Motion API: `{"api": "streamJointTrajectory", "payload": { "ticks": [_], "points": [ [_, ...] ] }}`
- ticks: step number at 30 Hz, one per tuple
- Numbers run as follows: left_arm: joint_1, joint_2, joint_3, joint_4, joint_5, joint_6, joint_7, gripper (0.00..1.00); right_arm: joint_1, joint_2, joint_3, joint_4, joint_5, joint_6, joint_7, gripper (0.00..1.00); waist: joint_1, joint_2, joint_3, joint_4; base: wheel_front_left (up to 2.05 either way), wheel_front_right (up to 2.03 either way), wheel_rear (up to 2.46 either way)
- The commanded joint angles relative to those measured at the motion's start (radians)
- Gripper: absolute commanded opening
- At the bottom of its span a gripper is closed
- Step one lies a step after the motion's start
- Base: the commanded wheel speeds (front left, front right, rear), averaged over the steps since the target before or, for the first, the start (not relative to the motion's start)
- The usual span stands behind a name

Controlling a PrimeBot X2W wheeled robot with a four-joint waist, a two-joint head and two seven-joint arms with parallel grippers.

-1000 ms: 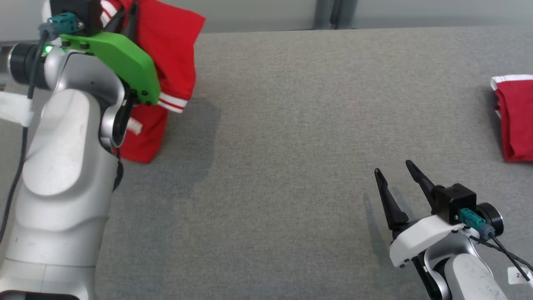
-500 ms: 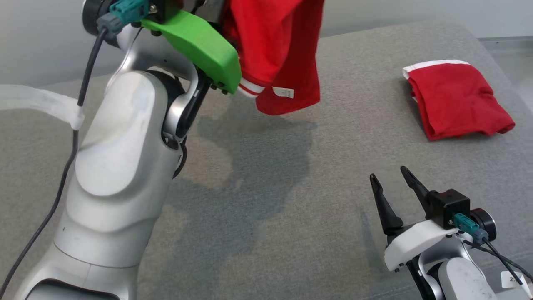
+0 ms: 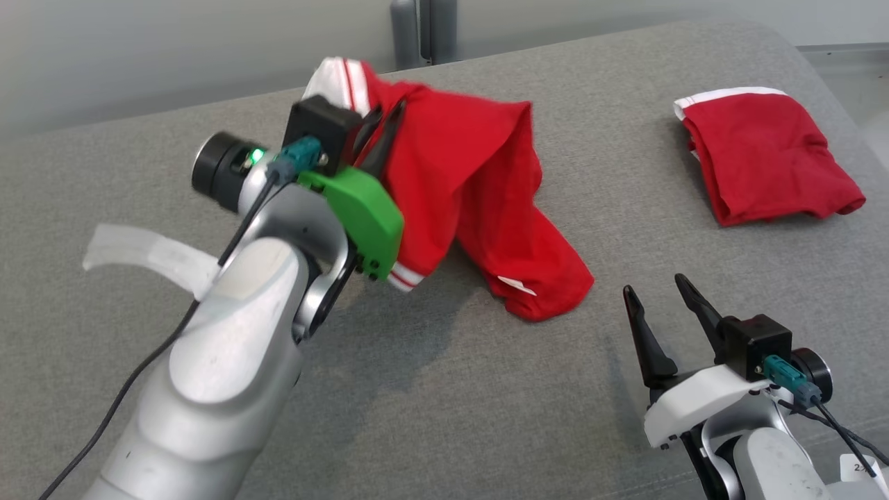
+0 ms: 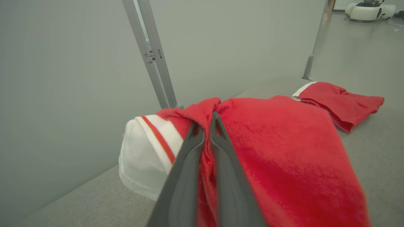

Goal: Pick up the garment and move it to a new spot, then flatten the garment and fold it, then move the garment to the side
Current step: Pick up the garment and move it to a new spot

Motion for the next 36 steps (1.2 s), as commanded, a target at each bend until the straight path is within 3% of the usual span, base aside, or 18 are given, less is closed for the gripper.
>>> {"api": "streamJointTrajectory", "payload": {
  "ticks": [1,11,19,20,21,27,32,36],
  "points": [
    [0.038,0.033,-0.009,0.004,0.024,0.015,0.015,0.0,0.001,0.002,-0.004,0.002,-0.009,-0.002,-0.005,1.0,0.0,-0.0001,0.013,0.034,0.0,0.0,0.0],
    [0.231,0.221,-0.042,-0.05,0.075,0.044,0.116,0.0,0.017,0.002,-0.018,0.007,-0.013,-0.002,0.003,1.0,0.0,-0.0001,0.007,0.124,0.0,0.0,0.0],
    [0.26,0.28,-0.045,-0.024,0.118,0.089,0.099,0.0,0.012,0.001,-0.02,0.004,-0.021,-0.002,0.011,1.0,0.0,-0.0001,0.002,0.164,0.0,0.0,0.0],
    [0.256,0.278,-0.048,-0.014,0.128,0.096,0.094,0.36,0.011,0.002,-0.019,0.003,-0.022,-0.002,0.012,1.0,0.0,-0.0001,0.0,0.166,0.0,0.0,0.0],
    [0.255,0.278,-0.05,0.002,0.132,0.104,0.091,1.0,0.012,0.003,-0.019,0.004,-0.021,-0.002,0.013,1.0,0.0,-0.0001,-0.002,0.167,0.0,0.0,0.0],
    [0.294,0.267,-0.012,0.047,0.084,0.154,0.142,1.0,0.025,-0.001,-0.024,0.007,-0.017,-0.002,0.018,1.0,0.0,-0.0001,-0.02,0.169,0.0,0.0,0.0],
    [0.309,0.282,0.035,-0.03,0.039,0.198,0.21,1.0,0.038,0.001,-0.033,0.0,-0.02,-0.002,0.021,1.0,0.0,-0.0001,-0.03,0.163,0.0,0.0,0.0],
    [0.264,0.302,0.064,-0.09,0.02,0.208,0.251,1.0,0.028,0.003,-0.025,-0.012,-0.019,-0.002,0.022,1.0,0.0,-0.0001,-0.012,0.146,0.0,0.0,0.0]
  ]
}}
